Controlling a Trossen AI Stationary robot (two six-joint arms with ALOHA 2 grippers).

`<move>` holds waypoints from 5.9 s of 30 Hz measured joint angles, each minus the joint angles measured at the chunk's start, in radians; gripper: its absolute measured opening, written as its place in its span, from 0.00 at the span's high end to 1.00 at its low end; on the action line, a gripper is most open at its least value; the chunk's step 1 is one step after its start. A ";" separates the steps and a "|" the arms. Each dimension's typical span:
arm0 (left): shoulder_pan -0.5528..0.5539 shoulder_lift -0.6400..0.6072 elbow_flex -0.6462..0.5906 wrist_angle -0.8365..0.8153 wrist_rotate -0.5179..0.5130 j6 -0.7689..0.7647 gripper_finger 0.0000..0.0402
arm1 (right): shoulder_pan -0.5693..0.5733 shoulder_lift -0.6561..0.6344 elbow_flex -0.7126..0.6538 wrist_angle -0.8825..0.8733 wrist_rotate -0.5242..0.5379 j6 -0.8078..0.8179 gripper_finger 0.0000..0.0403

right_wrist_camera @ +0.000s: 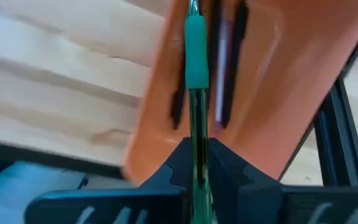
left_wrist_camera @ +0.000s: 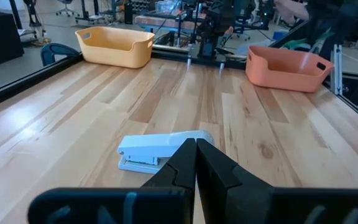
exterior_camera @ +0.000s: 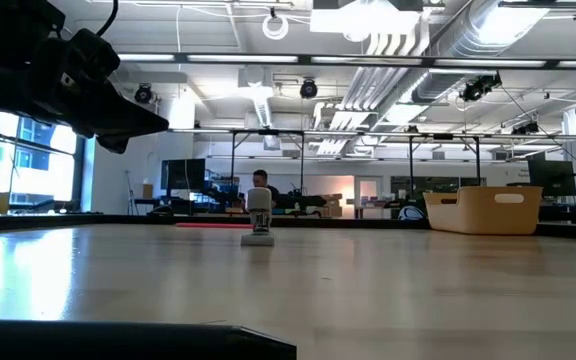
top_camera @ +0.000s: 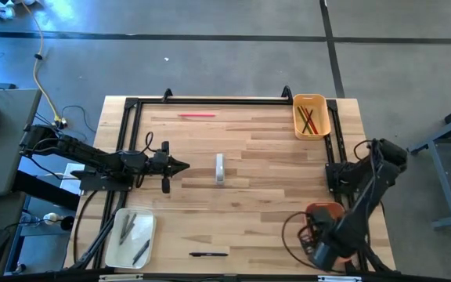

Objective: Sort crayons/erasers/pens/pencils in bins
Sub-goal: Put the green pen into the orange bin, then put the pink pencil into the yellow bin

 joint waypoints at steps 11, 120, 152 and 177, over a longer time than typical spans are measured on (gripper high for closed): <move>0.000 0.000 0.000 0.001 0.000 0.000 1.00 | 0.046 0.000 -0.324 0.353 0.007 0.035 0.97; 0.834 1.273 1.634 -1.642 0.190 0.843 0.78 | -0.757 -0.359 -0.873 1.913 0.235 -2.182 1.00; 0.746 1.247 1.626 -1.801 0.468 0.891 1.00 | -0.999 -0.090 -0.873 2.129 0.192 -2.019 1.00; 0.664 1.245 1.630 -1.778 0.527 0.909 1.00 | -1.219 0.386 -0.518 1.963 0.149 -1.942 0.57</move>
